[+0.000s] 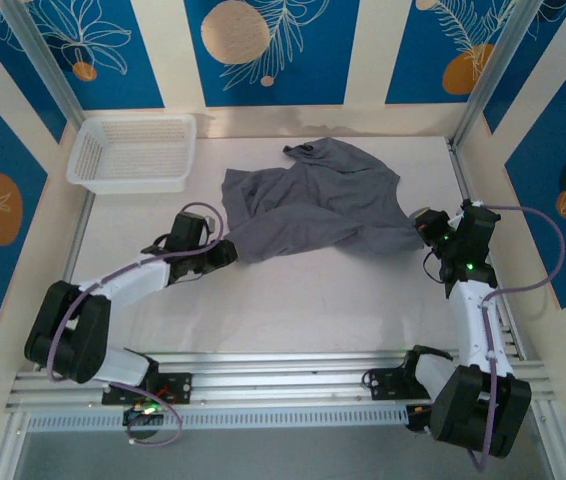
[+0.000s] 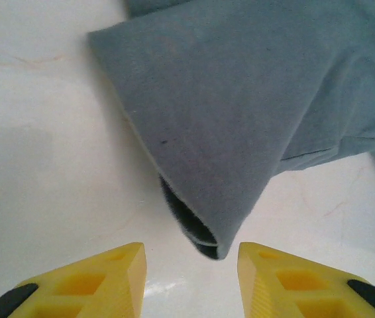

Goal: Fold the inside-out t-shirt

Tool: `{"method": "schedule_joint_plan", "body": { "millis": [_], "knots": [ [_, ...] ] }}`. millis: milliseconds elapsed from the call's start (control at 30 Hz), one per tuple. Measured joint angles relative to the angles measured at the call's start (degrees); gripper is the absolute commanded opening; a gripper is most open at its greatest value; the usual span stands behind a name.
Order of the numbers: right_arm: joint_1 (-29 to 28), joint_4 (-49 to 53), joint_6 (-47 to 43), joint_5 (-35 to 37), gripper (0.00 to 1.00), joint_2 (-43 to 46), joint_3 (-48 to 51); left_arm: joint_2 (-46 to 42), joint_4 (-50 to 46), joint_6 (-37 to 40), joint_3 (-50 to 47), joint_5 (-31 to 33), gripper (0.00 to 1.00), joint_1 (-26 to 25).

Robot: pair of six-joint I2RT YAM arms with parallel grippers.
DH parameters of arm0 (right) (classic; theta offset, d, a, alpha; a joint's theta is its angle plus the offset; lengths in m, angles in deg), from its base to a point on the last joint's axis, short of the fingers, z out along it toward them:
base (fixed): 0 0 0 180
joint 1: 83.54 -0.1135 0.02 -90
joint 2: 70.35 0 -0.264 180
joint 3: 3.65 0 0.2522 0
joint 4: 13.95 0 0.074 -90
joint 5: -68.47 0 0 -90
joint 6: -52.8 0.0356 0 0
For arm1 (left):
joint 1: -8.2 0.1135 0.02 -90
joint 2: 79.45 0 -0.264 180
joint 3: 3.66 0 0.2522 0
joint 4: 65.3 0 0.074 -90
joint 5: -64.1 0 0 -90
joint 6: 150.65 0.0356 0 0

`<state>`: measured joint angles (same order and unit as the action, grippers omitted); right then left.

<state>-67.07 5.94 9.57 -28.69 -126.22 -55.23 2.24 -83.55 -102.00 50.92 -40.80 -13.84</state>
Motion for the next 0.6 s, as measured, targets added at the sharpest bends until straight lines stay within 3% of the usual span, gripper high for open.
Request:
{"method": "schedule_joint_plan", "body": {
  "millis": [600],
  "knots": [
    [-1.14,0.81,0.17,-0.35,0.00,-0.33,-0.33,3.58,2.34,-3.37,0.59,-4.24,0.29,-1.38]
  ]
}}
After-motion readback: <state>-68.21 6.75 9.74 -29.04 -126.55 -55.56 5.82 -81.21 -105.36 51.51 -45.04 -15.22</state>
